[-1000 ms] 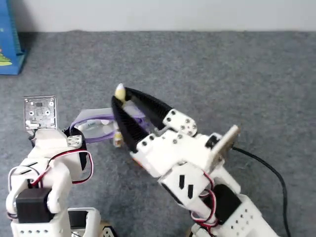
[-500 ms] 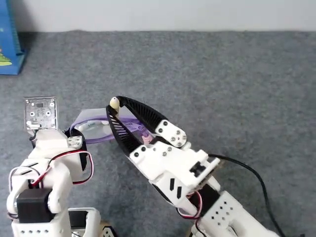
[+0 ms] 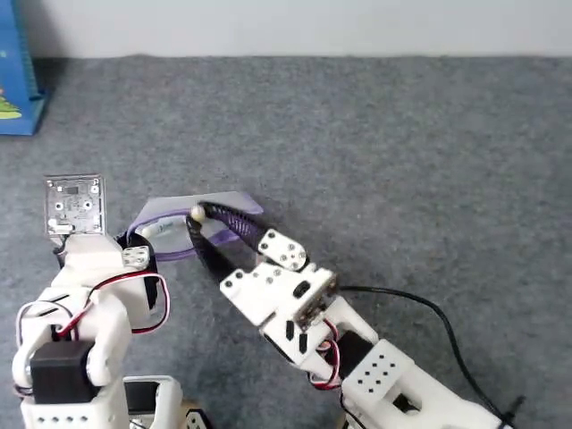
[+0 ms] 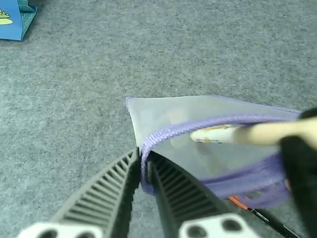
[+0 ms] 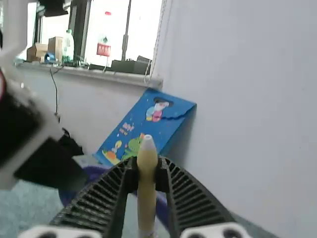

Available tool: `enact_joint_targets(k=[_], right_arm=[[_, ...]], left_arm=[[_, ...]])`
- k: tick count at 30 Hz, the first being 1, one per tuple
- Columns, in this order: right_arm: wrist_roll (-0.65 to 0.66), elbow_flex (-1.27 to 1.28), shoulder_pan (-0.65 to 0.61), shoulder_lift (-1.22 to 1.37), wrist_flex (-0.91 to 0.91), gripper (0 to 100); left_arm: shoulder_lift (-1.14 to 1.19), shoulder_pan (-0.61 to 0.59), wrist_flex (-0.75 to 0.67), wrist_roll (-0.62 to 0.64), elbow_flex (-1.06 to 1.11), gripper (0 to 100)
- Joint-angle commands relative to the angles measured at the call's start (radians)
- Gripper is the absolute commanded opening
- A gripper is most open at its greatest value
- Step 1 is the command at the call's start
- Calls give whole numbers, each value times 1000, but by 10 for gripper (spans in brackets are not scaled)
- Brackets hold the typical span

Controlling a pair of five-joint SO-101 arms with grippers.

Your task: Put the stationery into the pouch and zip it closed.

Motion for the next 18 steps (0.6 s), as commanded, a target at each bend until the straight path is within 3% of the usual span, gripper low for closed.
enact_joint_targets(k=[1,4,10,16,18], right_arm=[[20,21,-5,2,-12,126],[20,8,-4,-7,71,185],[-48,-83,-4,-202,323,141],[-204,-227,-2,-513,799,15],[-242,-253,-1,-598,921,14]], left_arm=[[12,3,-26,6,-5,12],[12,3,-25,6,-5,12],[12,3,-25,6,-4,12],[12,3,-25,6,-4,12],[12,3,-25,6,-4,12]])
